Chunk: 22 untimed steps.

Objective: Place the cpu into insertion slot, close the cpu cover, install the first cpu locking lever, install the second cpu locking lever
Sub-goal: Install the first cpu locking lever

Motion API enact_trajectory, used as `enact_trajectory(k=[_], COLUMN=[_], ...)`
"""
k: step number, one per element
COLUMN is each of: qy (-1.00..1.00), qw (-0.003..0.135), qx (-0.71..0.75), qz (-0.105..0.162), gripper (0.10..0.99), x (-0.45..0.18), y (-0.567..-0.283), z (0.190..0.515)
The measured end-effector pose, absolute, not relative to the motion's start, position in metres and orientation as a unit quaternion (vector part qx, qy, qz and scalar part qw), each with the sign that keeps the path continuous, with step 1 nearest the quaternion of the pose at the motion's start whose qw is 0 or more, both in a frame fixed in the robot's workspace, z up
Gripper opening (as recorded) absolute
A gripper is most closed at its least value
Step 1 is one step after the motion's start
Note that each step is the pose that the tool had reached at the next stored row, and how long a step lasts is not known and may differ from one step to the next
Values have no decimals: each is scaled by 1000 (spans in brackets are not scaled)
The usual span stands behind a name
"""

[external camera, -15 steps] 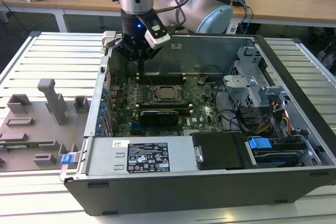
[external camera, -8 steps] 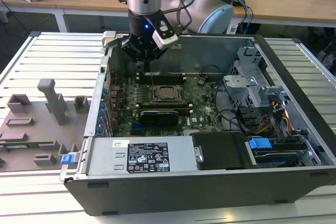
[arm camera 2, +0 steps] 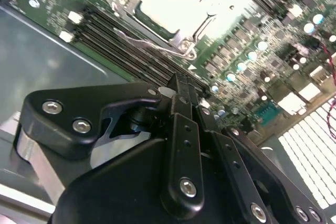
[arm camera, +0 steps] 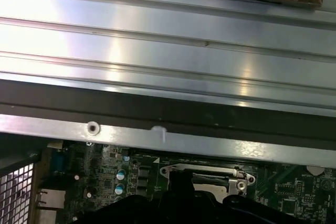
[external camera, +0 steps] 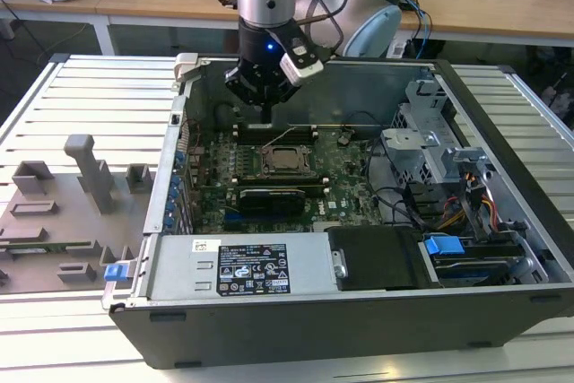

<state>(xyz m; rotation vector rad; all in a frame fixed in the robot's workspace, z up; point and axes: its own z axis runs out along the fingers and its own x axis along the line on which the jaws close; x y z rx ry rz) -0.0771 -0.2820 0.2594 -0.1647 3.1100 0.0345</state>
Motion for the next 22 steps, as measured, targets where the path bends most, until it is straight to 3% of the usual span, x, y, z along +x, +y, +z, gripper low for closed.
enact_trajectory(k=[9,16,22], qy=[1000,999,999], qw=[13,13,13], qx=[-10,-2,0], qz=[13,36,36], gripper=[106,106,106], x=[-74,-75,-75], y=[-284,-292,-293], z=[251,250,248])
